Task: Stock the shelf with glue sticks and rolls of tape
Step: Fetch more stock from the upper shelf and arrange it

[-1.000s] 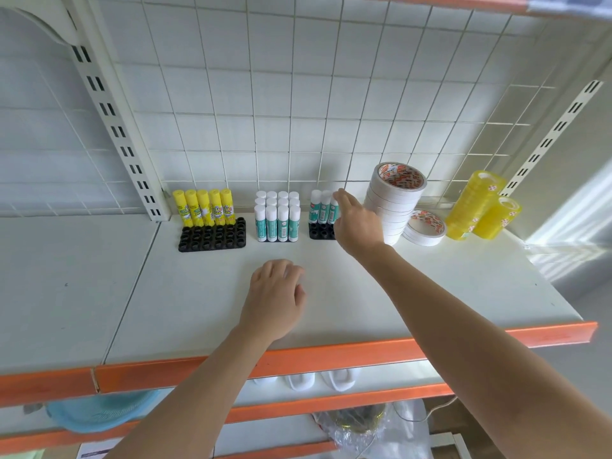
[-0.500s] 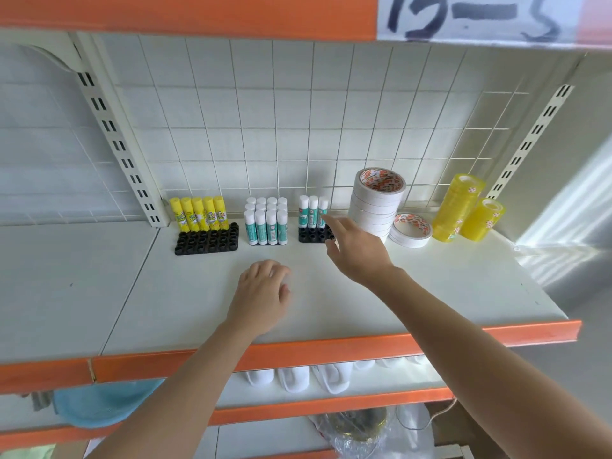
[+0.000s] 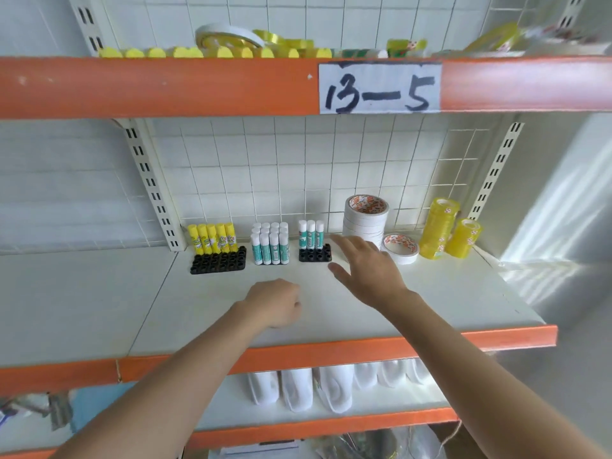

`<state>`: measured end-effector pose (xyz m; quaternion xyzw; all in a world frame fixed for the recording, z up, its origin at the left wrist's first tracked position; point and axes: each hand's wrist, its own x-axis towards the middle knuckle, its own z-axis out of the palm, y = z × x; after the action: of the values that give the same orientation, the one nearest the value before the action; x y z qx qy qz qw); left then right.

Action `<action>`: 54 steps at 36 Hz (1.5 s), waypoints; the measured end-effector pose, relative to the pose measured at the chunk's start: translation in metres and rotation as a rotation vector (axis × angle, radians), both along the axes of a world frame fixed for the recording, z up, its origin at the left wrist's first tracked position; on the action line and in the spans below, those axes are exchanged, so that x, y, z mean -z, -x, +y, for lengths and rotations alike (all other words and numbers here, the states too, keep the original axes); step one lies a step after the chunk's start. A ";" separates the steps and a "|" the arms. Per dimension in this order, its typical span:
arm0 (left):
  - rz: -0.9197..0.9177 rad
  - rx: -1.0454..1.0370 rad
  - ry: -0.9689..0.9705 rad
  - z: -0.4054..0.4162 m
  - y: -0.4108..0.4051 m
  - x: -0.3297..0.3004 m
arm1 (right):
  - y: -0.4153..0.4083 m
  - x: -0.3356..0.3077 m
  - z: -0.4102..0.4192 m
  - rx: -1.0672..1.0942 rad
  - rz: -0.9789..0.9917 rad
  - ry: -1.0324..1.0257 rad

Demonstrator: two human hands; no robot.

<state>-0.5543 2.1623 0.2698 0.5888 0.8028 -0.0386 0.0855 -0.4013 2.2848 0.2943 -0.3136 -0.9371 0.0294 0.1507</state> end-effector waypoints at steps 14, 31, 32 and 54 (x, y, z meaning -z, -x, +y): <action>-0.065 0.198 -0.522 -0.083 -0.027 -0.149 | -0.034 -0.098 -0.113 0.141 0.179 -0.195; 0.022 0.384 -0.980 -0.150 -0.043 -0.307 | -0.055 -0.223 -0.167 0.125 0.602 -0.607; 0.040 0.367 -0.989 -0.149 -0.040 -0.312 | -0.052 -0.229 -0.163 0.121 0.598 -0.612; 0.150 -0.012 -0.777 -0.050 0.089 -0.324 | 0.072 -0.302 -0.041 -0.150 0.147 -0.212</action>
<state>-0.6435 2.1126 0.5934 0.5681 0.7651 0.2256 -0.2025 -0.4733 2.2437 0.5958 -0.2221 -0.9422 -0.0355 0.2485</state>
